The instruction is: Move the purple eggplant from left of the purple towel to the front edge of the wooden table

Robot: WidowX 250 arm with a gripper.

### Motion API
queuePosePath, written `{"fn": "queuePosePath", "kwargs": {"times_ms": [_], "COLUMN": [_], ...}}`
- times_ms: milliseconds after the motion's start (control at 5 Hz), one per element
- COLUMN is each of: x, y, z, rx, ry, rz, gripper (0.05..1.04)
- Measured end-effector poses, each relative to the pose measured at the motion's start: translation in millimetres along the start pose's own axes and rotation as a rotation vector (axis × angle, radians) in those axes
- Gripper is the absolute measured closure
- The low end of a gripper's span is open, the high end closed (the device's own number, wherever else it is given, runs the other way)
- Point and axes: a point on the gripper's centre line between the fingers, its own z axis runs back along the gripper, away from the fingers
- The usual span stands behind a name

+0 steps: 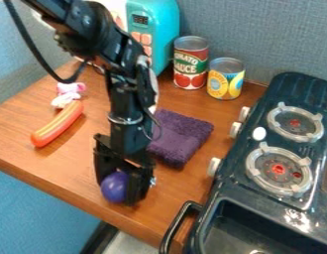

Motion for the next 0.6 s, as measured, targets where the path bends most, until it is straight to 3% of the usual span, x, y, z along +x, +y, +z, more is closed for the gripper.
{"fn": "queuePosePath", "kwargs": {"times_ms": [600], "x": [-8], "y": [12], "z": [32], "rx": [-0.049], "ry": [-0.085], "rz": [0.055], "gripper": [0.083]}}
